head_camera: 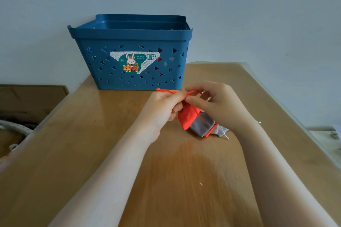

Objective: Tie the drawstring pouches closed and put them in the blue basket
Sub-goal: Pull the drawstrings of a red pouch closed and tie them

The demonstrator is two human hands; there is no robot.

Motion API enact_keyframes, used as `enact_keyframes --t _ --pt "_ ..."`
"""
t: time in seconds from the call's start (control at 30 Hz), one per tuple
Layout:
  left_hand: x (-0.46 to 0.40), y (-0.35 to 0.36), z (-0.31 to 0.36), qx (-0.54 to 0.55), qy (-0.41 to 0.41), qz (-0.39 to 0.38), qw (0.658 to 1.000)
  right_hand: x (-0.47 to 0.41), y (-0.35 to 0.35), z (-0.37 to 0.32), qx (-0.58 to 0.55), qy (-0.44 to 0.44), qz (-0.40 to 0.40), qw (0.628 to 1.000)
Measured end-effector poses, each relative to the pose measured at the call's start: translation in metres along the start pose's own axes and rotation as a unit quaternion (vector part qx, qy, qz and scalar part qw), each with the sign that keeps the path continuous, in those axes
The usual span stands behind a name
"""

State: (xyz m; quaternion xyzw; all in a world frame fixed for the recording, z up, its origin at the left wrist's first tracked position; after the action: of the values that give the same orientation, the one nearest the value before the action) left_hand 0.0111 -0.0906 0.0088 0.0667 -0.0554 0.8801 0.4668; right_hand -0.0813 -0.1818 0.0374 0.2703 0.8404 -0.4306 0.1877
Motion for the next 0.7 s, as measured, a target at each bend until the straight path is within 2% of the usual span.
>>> enact_keyframes --t 0.2,0.4,0.57,0.63,0.7 --pt "-0.002 -0.008 -0.002 0.022 -0.004 0.043 0.999 0.0 -0.004 -0.005 0.01 -0.024 0.092 0.995" --pt "-0.003 -0.009 -0.004 0.044 -0.021 0.038 0.998 -0.001 0.012 -0.011 0.014 -0.053 -0.029 0.998" --pt "-0.004 -0.01 -0.001 0.085 -0.018 -0.014 0.996 -0.001 -0.002 -0.003 -0.041 0.0 0.065 0.997" --pt "-0.004 -0.007 -0.001 0.067 -0.024 -0.047 0.996 0.0 -0.001 -0.003 -0.044 0.007 0.049 0.998" --pt "-0.002 -0.003 -0.001 0.036 -0.024 -0.067 0.997 0.001 0.004 -0.006 -0.044 0.0 -0.001 0.999"
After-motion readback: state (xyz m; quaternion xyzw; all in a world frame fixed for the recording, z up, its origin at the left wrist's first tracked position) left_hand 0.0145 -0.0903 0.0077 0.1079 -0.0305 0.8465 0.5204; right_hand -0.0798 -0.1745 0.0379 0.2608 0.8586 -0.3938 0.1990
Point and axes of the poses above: each hand's wrist, its own x-axis away from the middle knuckle, its own y-axis out of the palm, z = x × y, the point moved 6 cm from there along -x, towards the middle knuckle, and after that the axes turned 14 degrees about -y, right-handed, at the moved point
